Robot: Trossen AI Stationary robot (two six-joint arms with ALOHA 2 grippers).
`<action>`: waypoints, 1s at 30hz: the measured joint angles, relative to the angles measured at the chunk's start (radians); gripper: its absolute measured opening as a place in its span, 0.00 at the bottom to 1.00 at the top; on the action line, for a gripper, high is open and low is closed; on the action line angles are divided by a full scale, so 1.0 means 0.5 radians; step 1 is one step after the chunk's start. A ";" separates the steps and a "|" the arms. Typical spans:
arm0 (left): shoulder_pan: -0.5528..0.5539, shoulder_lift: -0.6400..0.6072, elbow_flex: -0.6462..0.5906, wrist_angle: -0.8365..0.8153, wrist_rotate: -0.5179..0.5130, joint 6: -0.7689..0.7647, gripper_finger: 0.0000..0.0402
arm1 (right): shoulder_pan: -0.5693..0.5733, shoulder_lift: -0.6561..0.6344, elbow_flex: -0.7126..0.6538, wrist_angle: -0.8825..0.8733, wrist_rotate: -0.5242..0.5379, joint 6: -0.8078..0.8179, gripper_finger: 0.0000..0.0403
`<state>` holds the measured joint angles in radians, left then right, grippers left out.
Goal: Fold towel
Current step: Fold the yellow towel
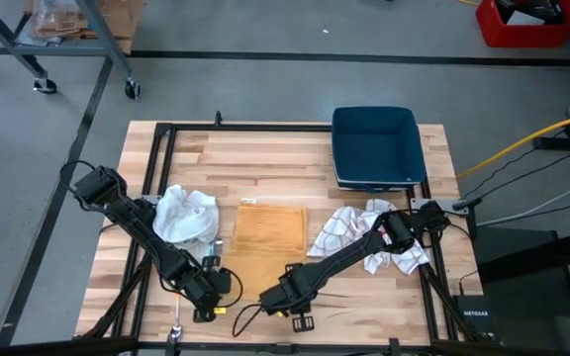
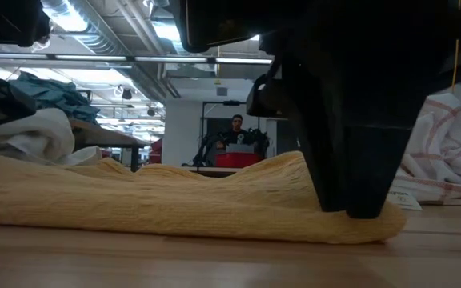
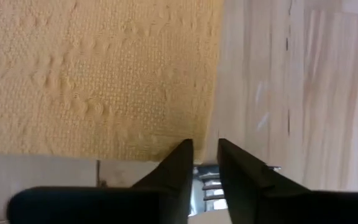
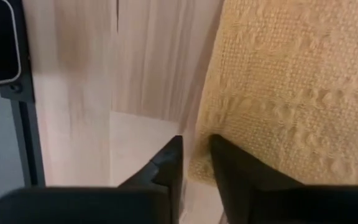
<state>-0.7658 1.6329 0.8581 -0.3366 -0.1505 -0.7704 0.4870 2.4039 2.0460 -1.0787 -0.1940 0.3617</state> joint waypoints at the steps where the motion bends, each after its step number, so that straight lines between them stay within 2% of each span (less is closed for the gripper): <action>1: 0.000 0.000 0.000 0.011 -0.007 0.000 0.20 | -0.001 0.000 0.000 0.003 0.000 0.015 0.26; 7: 0.000 -0.002 0.000 0.143 -0.032 0.047 0.36 | -0.001 0.000 0.002 0.008 -0.018 0.066 0.38; 12: 0.002 0.003 0.000 0.142 -0.172 0.147 0.42 | -0.004 0.003 0.003 0.011 0.024 0.068 0.43; 20: 0.002 0.219 0.009 0.209 -0.223 0.150 0.43 | -0.004 0.003 -0.077 0.093 0.046 0.068 0.43; 25: 0.003 0.263 0.011 0.206 -0.245 0.150 0.42 | -0.005 0.002 -0.117 0.105 0.049 0.067 0.42; 28: 0.003 0.265 0.010 0.199 -0.254 0.149 0.37 | -0.005 0.001 -0.135 0.133 0.051 0.067 0.37; 30: 0.003 0.265 0.009 0.191 -0.257 0.139 0.31 | -0.006 0.003 -0.137 0.138 0.032 0.068 0.30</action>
<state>-0.7643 1.7653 0.8624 -0.2410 -0.2790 -0.7010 0.4841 2.4054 1.9774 -1.0096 -0.1780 0.3959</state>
